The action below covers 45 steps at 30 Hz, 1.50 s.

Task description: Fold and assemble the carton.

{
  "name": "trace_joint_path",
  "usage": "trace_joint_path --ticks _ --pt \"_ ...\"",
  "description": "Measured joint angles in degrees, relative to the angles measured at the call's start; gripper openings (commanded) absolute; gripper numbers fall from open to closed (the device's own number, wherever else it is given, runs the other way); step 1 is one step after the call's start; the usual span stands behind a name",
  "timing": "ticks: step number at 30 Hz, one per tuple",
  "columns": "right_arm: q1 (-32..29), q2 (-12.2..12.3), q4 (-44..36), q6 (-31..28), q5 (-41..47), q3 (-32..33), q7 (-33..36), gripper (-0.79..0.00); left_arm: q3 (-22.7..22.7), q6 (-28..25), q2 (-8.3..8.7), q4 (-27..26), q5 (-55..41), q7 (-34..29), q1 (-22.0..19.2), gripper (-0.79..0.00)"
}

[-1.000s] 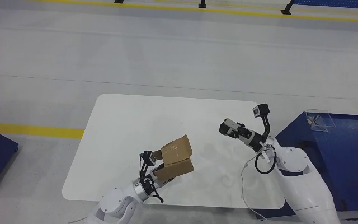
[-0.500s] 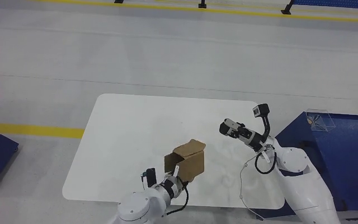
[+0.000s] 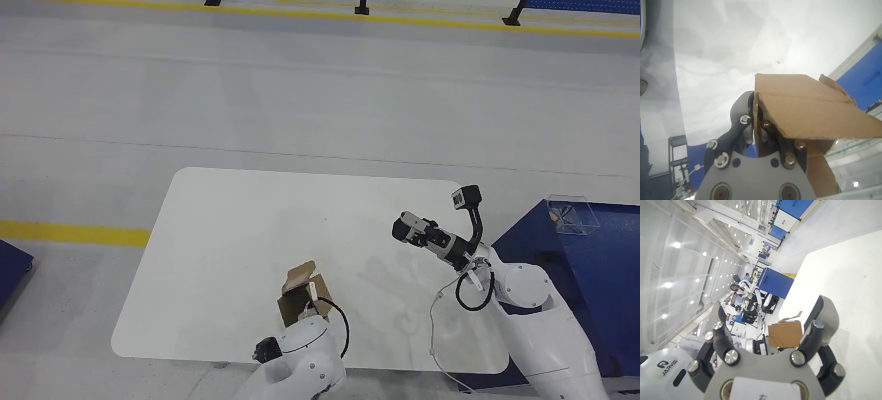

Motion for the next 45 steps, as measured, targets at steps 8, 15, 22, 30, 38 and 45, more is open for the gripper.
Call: trace_joint_path --ticks 8,15,22,30,38,45 --pt "0.0 0.0 0.0 0.0 0.0 0.0 0.0 0.0 3.18 -5.34 -4.84 17.84 -8.51 2.68 -10.44 0.0" --pt "0.0 0.0 0.0 0.0 0.0 0.0 0.0 0.0 5.92 -5.42 -6.42 17.91 -4.92 2.68 -11.59 0.0" --pt "0.0 0.0 0.0 0.0 0.0 0.0 0.0 0.0 1.83 4.96 -0.52 -11.36 14.93 -3.82 3.62 0.0" --pt "0.0 0.0 0.0 0.0 0.0 0.0 0.0 0.0 -9.54 26.29 6.05 -23.54 36.28 -35.45 14.3 0.0" --pt "0.0 0.0 0.0 0.0 0.0 0.0 0.0 0.0 -8.43 25.09 5.95 -23.45 32.17 -31.14 14.13 0.0" --pt "0.6 -0.14 -1.39 6.03 0.8 -1.62 -0.36 0.0 -6.83 28.43 6.75 -23.73 35.59 -32.62 12.12 0.0"
